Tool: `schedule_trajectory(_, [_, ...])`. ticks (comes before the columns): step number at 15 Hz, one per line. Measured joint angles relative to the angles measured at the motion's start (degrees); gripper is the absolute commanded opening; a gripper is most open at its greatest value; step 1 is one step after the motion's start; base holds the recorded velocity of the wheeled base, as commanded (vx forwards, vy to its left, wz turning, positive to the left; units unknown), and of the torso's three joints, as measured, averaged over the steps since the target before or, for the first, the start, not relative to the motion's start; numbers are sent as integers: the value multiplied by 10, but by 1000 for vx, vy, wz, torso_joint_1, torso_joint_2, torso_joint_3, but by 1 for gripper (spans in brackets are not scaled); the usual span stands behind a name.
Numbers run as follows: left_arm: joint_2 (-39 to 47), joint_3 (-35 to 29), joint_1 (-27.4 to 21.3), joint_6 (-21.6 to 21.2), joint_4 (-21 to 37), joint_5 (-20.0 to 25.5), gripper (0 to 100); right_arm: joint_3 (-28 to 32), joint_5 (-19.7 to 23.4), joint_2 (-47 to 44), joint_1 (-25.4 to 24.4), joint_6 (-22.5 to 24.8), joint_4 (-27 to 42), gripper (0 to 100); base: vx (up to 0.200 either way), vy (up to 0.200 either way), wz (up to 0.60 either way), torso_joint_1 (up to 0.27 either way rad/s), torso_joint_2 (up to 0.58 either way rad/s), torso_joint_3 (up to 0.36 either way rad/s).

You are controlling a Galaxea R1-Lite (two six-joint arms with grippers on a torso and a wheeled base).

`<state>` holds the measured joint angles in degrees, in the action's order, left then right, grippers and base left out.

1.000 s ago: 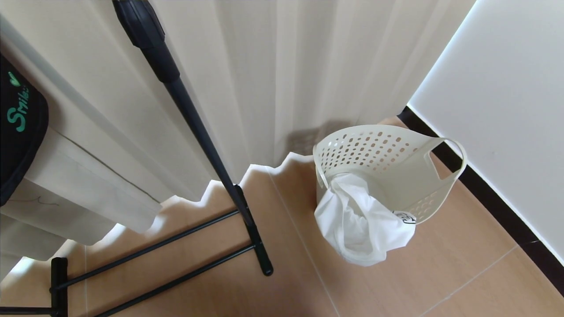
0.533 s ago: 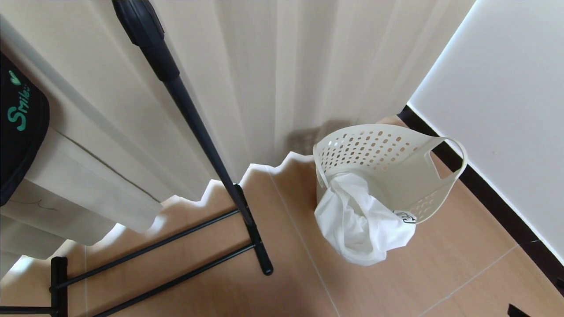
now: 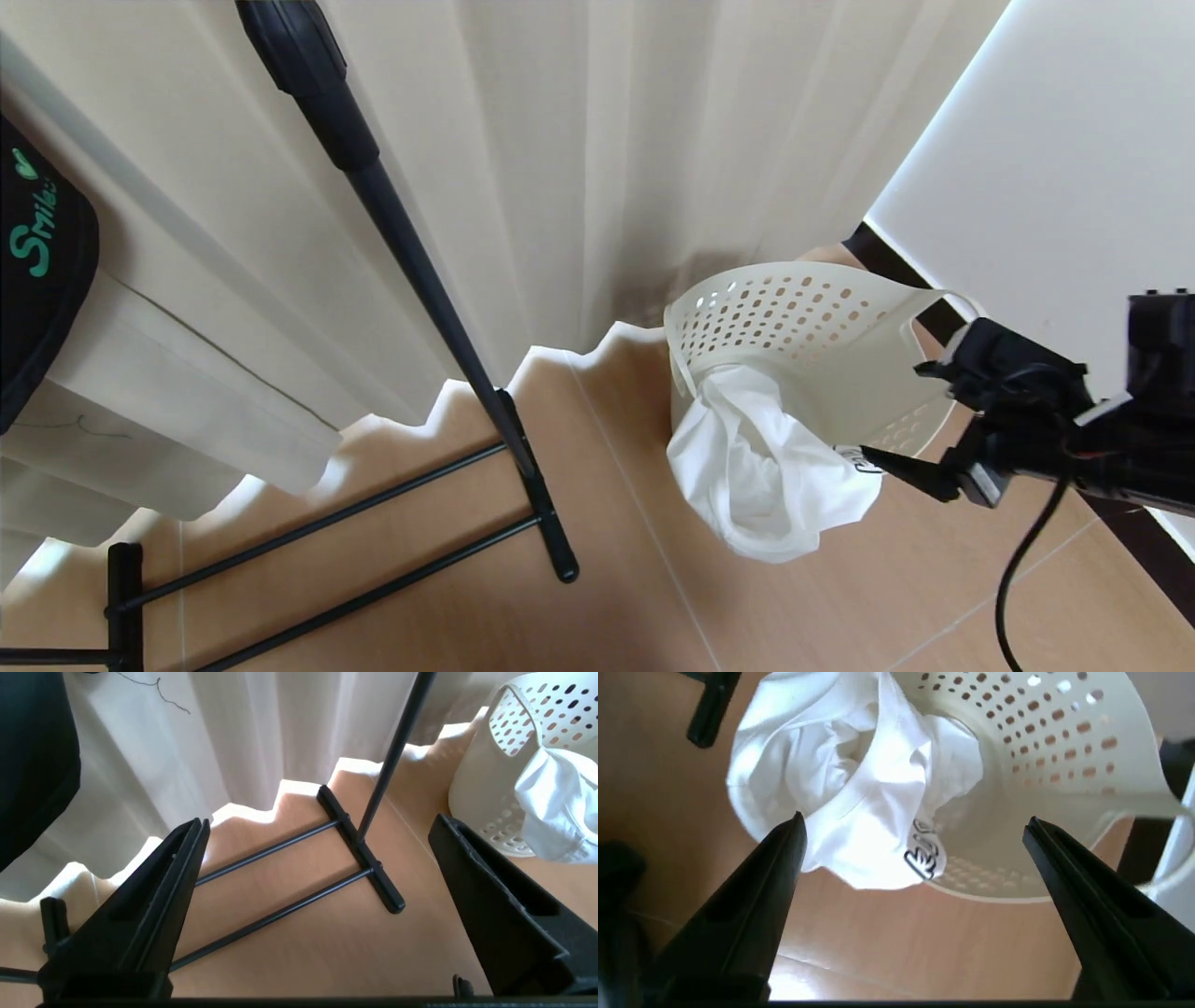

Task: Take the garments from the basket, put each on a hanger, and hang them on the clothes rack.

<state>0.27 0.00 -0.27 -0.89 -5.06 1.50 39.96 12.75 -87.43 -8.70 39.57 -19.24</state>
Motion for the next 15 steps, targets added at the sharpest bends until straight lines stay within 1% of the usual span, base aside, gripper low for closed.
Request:
schedule_trajectory(2, [0,0,0,0,0,0,100,59,-5,-73,-11,34,-2,100,0,0,0,0,0,0])
schedule_trajectory(3, [0,0,0,0,0,0,100,84,-14,-103,-18,42,-2,100,0,0,0,0,0,0])
schedule_trajectory(6, [0,0,0,0,0,0,100,141,-52,-172,-38,44,-1,100,0,0,0,0,0,0])
schedule_trajectory(10, [0,0,0,0,0,0,100,190,-81,-242,-55,42,-5,100,0,0,0,0,0,0])
schedule_trajectory(12, [0,0,0,1,0,-1,100,213,-103,-276,-63,41,-8,100,0,0,0,0,0,0])
schedule_trajectory(15, [0,0,0,1,0,-3,100,236,-119,-309,-70,40,-10,100,0,0,0,0,0,0])
